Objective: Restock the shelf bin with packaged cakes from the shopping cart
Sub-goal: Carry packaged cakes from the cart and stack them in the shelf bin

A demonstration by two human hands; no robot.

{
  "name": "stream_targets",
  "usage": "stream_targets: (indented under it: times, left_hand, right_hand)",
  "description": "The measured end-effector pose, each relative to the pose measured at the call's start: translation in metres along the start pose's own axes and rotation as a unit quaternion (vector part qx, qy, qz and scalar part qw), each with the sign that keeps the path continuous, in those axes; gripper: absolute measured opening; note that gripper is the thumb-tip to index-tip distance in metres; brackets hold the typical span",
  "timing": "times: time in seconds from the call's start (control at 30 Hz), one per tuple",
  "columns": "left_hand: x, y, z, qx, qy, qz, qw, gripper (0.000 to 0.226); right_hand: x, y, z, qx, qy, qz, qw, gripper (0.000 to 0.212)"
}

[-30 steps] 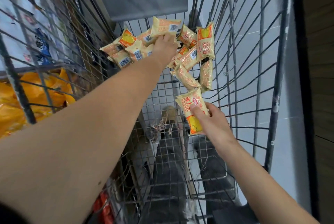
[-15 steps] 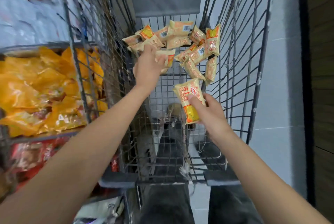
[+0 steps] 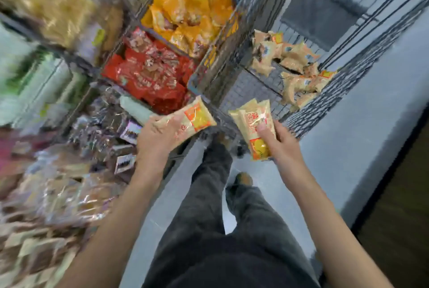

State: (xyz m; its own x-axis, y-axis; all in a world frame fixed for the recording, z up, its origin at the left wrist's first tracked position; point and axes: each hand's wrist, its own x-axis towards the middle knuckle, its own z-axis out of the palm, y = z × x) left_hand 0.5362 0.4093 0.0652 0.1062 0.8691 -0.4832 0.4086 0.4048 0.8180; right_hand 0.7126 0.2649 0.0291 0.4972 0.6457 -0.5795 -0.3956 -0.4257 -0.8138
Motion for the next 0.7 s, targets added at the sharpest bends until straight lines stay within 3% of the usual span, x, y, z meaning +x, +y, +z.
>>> stream_targets:
  times: [0.17, 0.27, 0.37, 0.57, 0.63, 0.7]
  left_hand:
    - [-0.086, -0.043, -0.094, -0.101, 0.14, -0.064, 0.983, 0.014]
    - [-0.125, -0.069, -0.15, -0.17, 0.187, -0.075, 0.965, 0.02]
    - [-0.158, -0.091, -0.203, -0.304, 0.233, -0.064, 0.922, 0.033]
    - [-0.197, -0.134, -0.291, -0.485, 0.313, -0.022, 0.816, 0.013]
    - [-0.2, -0.145, -0.331, -0.511, 0.338, -0.019, 0.79, 0.024]
    - [-0.199, -0.152, -0.377, -0.499, 0.363, -0.011, 0.787, 0.027]
  right_hand:
    - [-0.04, -0.001, 0.048, -0.08, -0.118, 0.024, 0.989, 0.021]
    - [-0.05, -0.01, 0.1, -0.157, -0.198, 0.008, 0.968, 0.016]
    - [-0.064, -0.023, 0.165, -0.214, -0.285, -0.035, 0.934, 0.014]
    - [-0.114, -0.027, 0.299, -0.299, -0.412, -0.092, 0.856, 0.018]
    - [-0.133, -0.026, 0.346, -0.315, -0.439, -0.116, 0.834, 0.015]
    - [-0.154, -0.028, 0.392, -0.321, -0.465, -0.137, 0.814, 0.013]
